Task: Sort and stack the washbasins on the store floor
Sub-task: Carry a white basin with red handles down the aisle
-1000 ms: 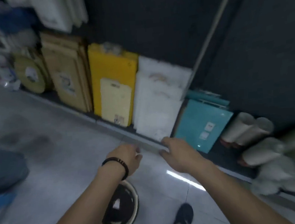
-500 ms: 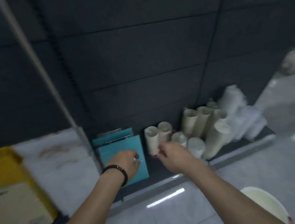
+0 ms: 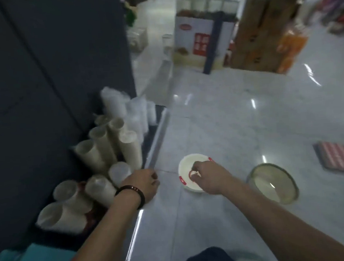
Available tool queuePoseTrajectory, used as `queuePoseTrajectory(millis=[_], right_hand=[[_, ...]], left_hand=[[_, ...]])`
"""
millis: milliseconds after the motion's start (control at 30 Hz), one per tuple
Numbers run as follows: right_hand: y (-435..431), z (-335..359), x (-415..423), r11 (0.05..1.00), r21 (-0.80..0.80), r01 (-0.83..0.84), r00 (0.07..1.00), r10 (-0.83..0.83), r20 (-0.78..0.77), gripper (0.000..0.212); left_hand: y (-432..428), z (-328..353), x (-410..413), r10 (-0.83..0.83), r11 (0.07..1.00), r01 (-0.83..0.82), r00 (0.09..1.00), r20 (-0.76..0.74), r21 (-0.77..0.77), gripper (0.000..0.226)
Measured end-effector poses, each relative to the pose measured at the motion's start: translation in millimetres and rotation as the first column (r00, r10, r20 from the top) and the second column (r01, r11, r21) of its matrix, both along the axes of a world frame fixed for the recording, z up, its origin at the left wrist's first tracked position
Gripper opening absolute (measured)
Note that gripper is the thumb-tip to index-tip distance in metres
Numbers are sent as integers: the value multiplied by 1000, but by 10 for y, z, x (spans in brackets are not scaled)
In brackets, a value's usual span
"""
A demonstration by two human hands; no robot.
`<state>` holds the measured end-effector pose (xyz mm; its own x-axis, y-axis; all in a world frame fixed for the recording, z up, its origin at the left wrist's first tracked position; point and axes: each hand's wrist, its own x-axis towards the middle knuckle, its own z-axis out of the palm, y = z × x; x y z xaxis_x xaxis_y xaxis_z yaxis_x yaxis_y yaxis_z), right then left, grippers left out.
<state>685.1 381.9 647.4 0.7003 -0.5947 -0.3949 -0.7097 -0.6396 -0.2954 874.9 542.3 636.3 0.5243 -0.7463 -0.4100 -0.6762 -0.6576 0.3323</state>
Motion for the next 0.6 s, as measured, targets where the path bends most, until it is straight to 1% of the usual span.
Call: queuePoseTrajectory(millis=[67,133,267,400,533,600], right_hand=[[-209,-35,-262,990,-7,142,990,-142,-23,41],[-406,-63,-420,969,1,247,969,-247,-32,41],[-923,-260,-504,936,49,350,937,-348,-39,43],[-1610,-522,-539,914,115,389,921,-387,-40,44],[-2326,-874,-580,877,186,444,896,-436,-86,39],[-2650,-1069,-544,828,235,509,860,-498,-109,36]], left_hand=[[-340,-65,-5,-102,995,102,995,3,0,26],[-660,-115,-45,-180,983,180,984,-6,18,28],[-1305,-299,-129,-278,959,279,960,-26,48,33],[-2013,-547,-102,-268,959,271,962,-47,87,36],[-2676,-870,-48,-164,977,180,977,-132,116,30],[-2945,-1080,26,-103,983,126,981,-166,135,30]])
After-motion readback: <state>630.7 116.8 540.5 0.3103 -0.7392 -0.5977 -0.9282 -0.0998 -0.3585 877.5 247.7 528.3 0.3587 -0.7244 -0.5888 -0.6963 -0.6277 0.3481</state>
